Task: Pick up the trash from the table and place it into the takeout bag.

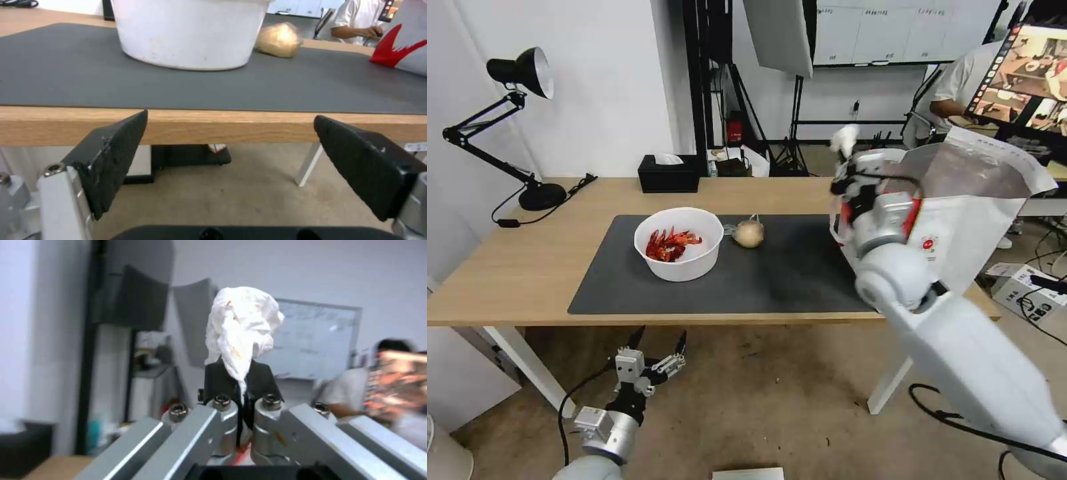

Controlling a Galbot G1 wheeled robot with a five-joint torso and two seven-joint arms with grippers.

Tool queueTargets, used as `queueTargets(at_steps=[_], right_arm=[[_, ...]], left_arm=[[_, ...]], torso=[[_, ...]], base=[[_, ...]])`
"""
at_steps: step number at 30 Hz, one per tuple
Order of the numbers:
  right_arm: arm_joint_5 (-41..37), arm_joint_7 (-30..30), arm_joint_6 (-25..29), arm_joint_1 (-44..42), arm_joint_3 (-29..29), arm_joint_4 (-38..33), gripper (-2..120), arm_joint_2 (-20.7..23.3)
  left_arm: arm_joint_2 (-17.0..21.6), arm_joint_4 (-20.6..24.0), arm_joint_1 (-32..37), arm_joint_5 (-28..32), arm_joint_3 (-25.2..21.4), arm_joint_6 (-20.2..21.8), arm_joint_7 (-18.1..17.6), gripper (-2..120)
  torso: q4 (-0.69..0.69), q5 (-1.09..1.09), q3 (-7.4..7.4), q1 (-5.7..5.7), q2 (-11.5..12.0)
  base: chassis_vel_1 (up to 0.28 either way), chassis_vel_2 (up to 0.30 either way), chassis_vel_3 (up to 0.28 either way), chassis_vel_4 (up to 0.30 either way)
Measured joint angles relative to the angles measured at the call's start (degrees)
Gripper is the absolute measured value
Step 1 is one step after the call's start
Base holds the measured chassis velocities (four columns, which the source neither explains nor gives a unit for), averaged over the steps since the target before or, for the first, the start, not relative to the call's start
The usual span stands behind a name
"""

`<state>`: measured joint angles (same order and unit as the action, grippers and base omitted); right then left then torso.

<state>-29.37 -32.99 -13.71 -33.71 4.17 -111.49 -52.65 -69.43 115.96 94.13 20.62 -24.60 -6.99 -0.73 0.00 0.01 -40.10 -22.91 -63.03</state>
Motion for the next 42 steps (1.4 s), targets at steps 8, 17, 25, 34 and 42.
queueTargets(at_steps=[8, 17, 25, 34, 42], right_arm=[[2.0, -3.6, -4.3, -2.7, 6.0, -0.1, 0, 4.0], [-2.6, 0.2, -14.2, -7.1, 10.0, -0.8, 27, 9.8], [-6.9, -0.2, -16.1, -7.1, 10.3, -2.1, 55, 10.6], [-9.2, -0.6, -16.2, -7.8, 10.9, -2.8, 86, 11.4], [-18.5, 6.4, -5.6, -13.6, 14.3, -10.0, 100, 12.1]], left_arm=[[-0.2, 0.0, 0.1, -0.2, 0.5, 0.0, 0.0, 100], [-0.1, 0.3, -1.0, 0.2, 1.5, 0.2, 0.3, 100], [-0.2, 0.7, -0.6, 0.1, 1.7, 0.2, 0.3, 100], [-0.4, 1.3, -0.5, 0.1, 1.3, 0.4, 0.3, 100], [-0.9, 2.6, 0.4, -0.1, 0.4, 0.4, 0.3, 100]], torso=[[0.01, 0.01, 0.0, 0.0, 0.0], [0.01, -0.01, 0.0, 0.0, 0.0], [0.0, 0.0, -0.01, 0.0, 0.0], [0.01, 0.0, -0.01, -0.01, 0.0], [0.0, 0.0, 0.0, 0.0, 0.0]], base=[[0.0, 0.0, 0.0, 0.0], [0.0, 0.0, 0.0, 0.0], [0.0, 0.0, 0.0, 0.0], [0.0, 0.0, 0.0, 0.0], [0.0, 0.0, 0.0, 0.0]])
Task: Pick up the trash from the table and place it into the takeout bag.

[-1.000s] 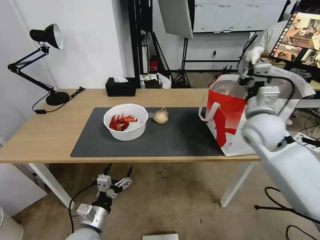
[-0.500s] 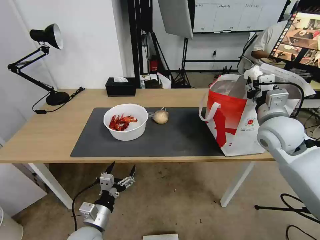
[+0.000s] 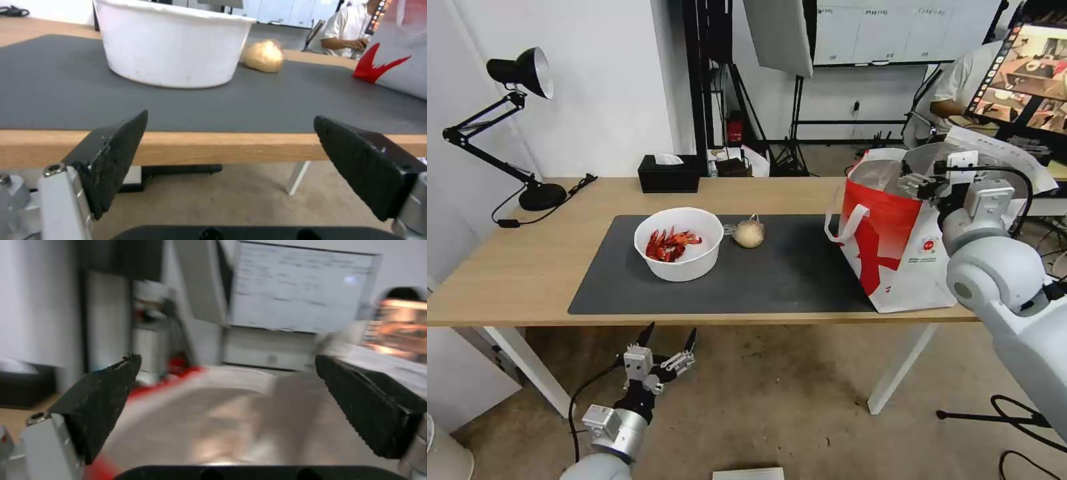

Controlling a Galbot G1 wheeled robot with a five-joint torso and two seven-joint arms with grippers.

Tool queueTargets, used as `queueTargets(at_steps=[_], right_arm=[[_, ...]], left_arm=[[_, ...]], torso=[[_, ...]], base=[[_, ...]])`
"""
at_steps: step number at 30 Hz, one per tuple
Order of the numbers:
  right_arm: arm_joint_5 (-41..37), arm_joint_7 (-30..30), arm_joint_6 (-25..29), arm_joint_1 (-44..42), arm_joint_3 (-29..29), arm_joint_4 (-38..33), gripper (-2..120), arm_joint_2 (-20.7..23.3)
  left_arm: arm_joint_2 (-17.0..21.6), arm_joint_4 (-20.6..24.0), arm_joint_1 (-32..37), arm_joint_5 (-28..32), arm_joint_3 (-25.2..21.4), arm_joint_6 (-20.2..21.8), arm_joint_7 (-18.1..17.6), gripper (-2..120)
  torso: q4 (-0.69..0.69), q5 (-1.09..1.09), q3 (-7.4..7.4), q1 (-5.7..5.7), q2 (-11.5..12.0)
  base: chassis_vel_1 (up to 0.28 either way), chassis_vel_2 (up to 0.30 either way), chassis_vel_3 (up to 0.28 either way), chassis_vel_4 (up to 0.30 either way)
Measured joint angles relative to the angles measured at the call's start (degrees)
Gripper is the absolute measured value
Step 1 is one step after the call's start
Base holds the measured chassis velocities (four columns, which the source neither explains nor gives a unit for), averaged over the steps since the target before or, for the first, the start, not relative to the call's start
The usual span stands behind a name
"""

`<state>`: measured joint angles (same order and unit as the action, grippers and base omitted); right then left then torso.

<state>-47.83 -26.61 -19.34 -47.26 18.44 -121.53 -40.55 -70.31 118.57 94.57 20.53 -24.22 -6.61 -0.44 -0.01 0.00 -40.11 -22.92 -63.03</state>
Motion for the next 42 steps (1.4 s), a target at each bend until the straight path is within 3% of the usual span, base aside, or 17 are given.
queueTargets(at_steps=[5, 8, 15, 21, 37, 42], right_arm=[[-3.8, 9.7, 3.4, -11.3, 6.9, -9.5, 100, 1.1], [-3.1, 11.9, 3.7, -16.9, 9.0, -12.4, 100, 1.1], [6.1, 16.9, 6.6, -33.6, 13.2, -15.8, 100, -1.7], [17.7, 21.7, 14.1, -47.4, 14.5, -15.0, 100, -7.4], [23.7, 23.8, 25.6, -52.5, 9.8, -6.2, 100, -17.0], [25.2, 23.9, 27.0, -53.1, 8.8, -4.6, 100, -18.5]], left_arm=[[-0.5, 0.7, 0.6, 0.0, -1.4, -0.7, 0.2, 100], [-0.8, 0.9, 1.1, -0.2, -1.7, -1.3, 0.3, 100], [-1.4, 1.3, 2.4, -1.6, -2.1, -2.4, 1.3, 100], [-1.4, 2.0, 2.9, -1.9, -2.3, -2.5, 1.4, 100], [-1.5, 2.2, 4.4, -2.3, -3.3, -3.0, 1.5, 100], [-1.7, 1.8, 4.3, -2.3, -3.4, -3.1, 1.5, 100]], torso=[[0.02, -0.01, 0.01, 0.0, 0.0], [0.01, -0.01, 0.01, 0.0, 0.0], [0.01, 0.0, 0.01, 0.01, 0.0], [0.02, -0.01, 0.01, 0.01, 0.0], [0.01, -0.01, 0.0, 0.0, 0.0], [0.01, 0.0, 0.0, 0.0, 0.0]], base=[[0.0, 0.0, 0.0, 0.0], [0.0, 0.0, 0.0, 0.0], [0.0, 0.0, 0.0, 0.0], [0.0, 0.0, 0.0, 0.0], [0.0, 0.0, 0.0, 0.0], [0.0, 0.0, 0.0, 0.0]])
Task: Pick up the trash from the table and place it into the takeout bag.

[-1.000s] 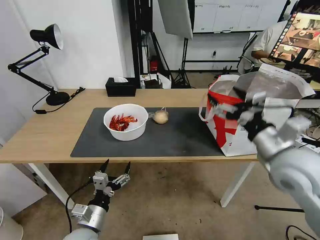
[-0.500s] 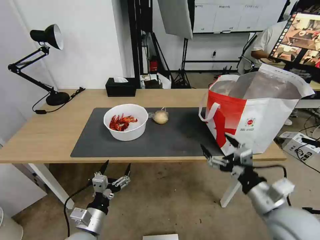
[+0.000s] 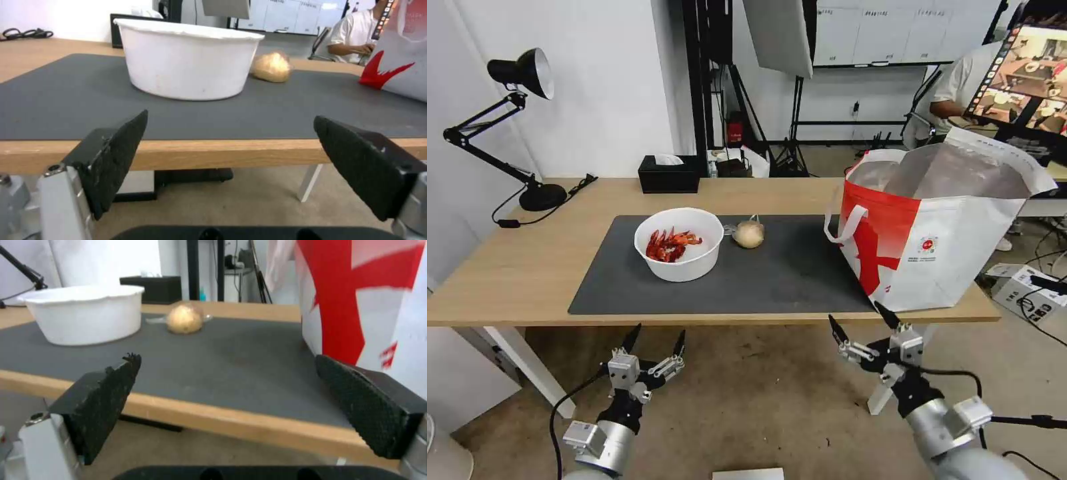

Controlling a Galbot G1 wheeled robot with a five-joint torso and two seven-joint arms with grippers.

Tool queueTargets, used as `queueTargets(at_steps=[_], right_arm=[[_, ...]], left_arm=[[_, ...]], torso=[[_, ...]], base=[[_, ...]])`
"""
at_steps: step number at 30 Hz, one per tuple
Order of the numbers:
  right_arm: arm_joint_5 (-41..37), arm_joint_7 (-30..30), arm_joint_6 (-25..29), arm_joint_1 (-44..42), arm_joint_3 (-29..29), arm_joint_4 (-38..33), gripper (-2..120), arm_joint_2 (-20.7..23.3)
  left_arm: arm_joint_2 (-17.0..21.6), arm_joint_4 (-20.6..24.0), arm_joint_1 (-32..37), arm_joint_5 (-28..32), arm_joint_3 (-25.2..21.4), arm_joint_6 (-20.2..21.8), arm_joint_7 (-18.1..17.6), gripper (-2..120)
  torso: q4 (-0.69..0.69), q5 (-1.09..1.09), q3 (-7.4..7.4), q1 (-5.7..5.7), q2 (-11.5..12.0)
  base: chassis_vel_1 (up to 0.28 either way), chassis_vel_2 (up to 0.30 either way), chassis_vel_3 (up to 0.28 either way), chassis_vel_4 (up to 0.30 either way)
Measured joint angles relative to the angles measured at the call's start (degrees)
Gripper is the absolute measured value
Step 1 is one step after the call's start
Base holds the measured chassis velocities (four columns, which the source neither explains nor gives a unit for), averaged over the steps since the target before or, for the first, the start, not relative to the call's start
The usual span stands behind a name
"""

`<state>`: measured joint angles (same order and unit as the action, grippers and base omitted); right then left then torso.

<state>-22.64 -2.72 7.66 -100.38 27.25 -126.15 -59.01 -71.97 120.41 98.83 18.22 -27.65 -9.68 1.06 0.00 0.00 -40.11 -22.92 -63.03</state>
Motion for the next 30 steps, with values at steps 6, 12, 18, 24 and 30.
queueTargets(at_steps=[6, 12, 18, 24, 30], right_arm=[[1.5, -0.4, 0.6, 0.1, -1.8, 1.9, 100, -1.1], [2.0, -0.5, 0.7, 0.2, -2.7, 2.5, 100, -2.0], [2.1, -0.7, 0.7, 0.5, -3.2, 2.7, 100, -2.1], [2.2, -0.8, 0.7, 0.8, -3.4, 2.6, 100, -1.9], [2.2, -0.9, 0.8, 0.6, -3.1, 2.3, 100, -2.0]], left_arm=[[-0.5, -0.7, -0.3, 0.0, 0.1, -0.2, 0.1, 100], [-0.6, -0.8, -0.3, 0.0, 0.2, -0.3, 0.1, 100], [-0.4, -0.7, 0.2, 0.0, -0.1, -0.5, 0.2, 100], [-0.2, -0.5, 0.4, 0.0, -0.3, -0.6, 0.2, 100], [-0.6, -0.2, 0.8, -0.2, -0.3, -0.8, 0.3, 100]], torso=[[0.0, 0.0, 0.0, 0.0, 0.0], [0.0, 0.0, 0.0, 0.0, 0.0], [0.0, 0.0, 0.0, 0.0, 0.0], [0.0, 0.0, 0.0, 0.0, 0.0], [0.0, 0.0, 0.0, 0.0, 0.0]], base=[[0.0, 0.0, 0.0, 0.0], [0.0, 0.0, 0.0, 0.0], [0.0, 0.0, 0.0, 0.0], [0.0, 0.0, 0.0, 0.0], [0.0, 0.0, 0.0, 0.0]])
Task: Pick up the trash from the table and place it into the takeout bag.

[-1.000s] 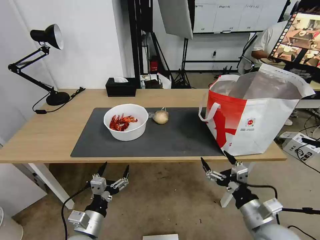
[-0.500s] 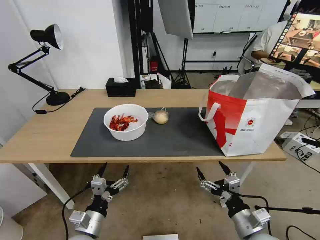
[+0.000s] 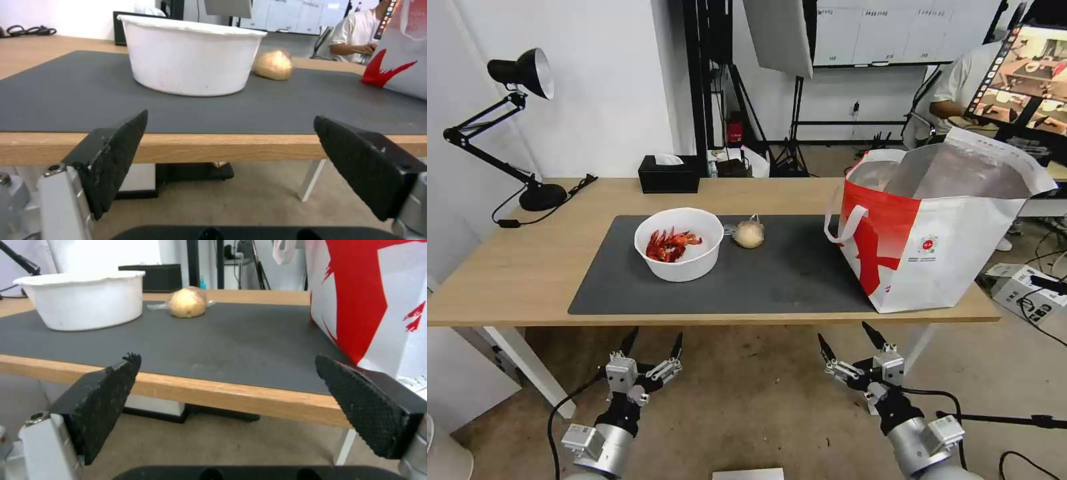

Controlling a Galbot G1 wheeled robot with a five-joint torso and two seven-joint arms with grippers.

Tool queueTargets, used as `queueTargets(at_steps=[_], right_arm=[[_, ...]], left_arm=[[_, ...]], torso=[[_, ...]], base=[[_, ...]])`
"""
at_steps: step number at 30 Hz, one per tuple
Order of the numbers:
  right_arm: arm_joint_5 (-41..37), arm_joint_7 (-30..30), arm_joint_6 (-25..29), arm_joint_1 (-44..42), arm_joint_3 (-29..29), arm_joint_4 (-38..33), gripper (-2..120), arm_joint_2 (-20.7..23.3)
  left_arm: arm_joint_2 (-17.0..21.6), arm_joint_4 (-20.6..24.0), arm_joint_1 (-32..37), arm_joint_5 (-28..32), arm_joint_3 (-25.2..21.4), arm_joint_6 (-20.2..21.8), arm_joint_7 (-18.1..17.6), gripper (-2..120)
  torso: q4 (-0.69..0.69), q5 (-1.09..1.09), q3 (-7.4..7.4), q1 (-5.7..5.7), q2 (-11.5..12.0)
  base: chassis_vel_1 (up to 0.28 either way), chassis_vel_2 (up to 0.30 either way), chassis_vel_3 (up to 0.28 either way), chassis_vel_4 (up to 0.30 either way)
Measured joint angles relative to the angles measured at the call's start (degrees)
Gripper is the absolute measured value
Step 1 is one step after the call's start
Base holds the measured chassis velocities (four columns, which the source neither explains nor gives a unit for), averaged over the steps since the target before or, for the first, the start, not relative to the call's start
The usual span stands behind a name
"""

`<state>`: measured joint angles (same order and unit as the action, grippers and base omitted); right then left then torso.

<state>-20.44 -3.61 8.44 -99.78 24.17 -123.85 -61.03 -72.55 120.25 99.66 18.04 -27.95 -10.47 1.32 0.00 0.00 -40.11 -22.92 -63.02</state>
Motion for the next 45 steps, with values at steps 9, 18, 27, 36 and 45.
queueTargets(at_steps=[9, 18, 27, 36, 45], right_arm=[[-0.5, -0.8, -2.0, 3.6, -3.4, -2.1, 100, 1.2], [-6.4, -3.2, -9.9, 21.1, -11.1, -2.9, 100, 9.7], [-15.1, -6.8, -14.5, 44.2, -21.3, 6.3, 100, 13.7], [-23.0, -9.9, -18.5, 62.2, -34.3, 19.7, 100, 8.8], [-26.4, -11.3, -21.7, 76.9, -42.7, 35.9, 100, -0.1]], left_arm=[[-0.7, 0.2, 1.0, -0.3, -0.7, -0.9, 0.8, 100], [-1.3, 0.5, 1.4, -0.8, -0.8, -1.0, 1.0, 100], [-1.7, 0.5, 2.1, -1.0, -1.7, -0.9, 1.0, 100], [-2.7, -0.1, 2.7, -1.8, -2.2, -0.8, 1.0, 100], [-3.4, -1.1, 2.7, -2.1, -2.9, -0.8, 0.9, 100]], torso=[[0.01, 0.0, 0.0, 0.0, 0.0], [-0.01, 0.0, -0.01, 0.0, 0.0], [-0.01, 0.0, -0.01, -0.01, 0.0], [0.0, 0.0, -0.01, -0.02, 0.0], [-0.01, -0.02, -0.01, -0.01, 0.0]], base=[[0.0, 0.0, 0.0, 0.0], [0.0, 0.0, 0.0, 0.0], [0.0, 0.0, 0.0, 0.0], [0.0, 0.0, 0.0, 0.0], [0.0, 0.0, 0.0, 0.0]])
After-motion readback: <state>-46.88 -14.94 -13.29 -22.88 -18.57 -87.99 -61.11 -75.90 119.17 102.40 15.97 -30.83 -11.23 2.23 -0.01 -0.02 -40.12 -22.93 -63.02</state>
